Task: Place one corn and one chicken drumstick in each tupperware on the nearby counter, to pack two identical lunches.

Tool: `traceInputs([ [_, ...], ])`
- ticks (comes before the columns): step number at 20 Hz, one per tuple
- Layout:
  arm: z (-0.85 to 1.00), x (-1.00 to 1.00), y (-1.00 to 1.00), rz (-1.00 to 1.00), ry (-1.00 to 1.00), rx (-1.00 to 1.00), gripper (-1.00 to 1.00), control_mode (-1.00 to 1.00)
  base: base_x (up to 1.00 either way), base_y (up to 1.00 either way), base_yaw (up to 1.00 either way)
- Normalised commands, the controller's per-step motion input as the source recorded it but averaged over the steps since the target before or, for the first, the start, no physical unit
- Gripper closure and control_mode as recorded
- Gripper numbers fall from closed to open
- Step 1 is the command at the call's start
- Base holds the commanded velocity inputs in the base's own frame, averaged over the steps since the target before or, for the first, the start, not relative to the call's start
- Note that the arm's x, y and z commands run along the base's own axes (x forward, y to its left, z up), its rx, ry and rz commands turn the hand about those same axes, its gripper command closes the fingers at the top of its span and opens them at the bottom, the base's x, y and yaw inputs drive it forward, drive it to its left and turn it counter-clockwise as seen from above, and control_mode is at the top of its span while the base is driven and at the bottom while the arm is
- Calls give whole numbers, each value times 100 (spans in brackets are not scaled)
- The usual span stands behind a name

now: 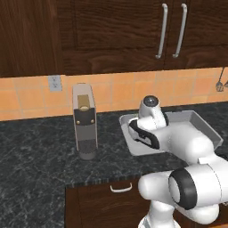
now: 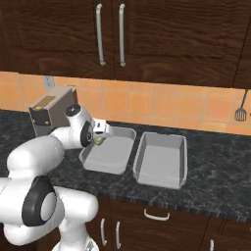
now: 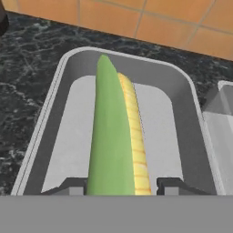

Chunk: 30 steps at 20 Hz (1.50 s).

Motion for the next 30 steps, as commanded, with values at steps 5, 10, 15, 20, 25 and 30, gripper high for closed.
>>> traceInputs([
  [5,-62,65,0,0,0,0,100,-100,0,0,0],
  [10,-36,38,0,0,0,2,100,-100,0,0,0],
  [15,-32,25,0,0,-1,2,-100,-100,0,0,0],
  [20,15,-2,3,1,-6,4,-100,-100,0,0,0],
  [25,63,-13,1,1,-7,5,-100,-100,0,0,0],
  [30,97,-35,0,0,-5,8,-100,-100,0,0,0],
])
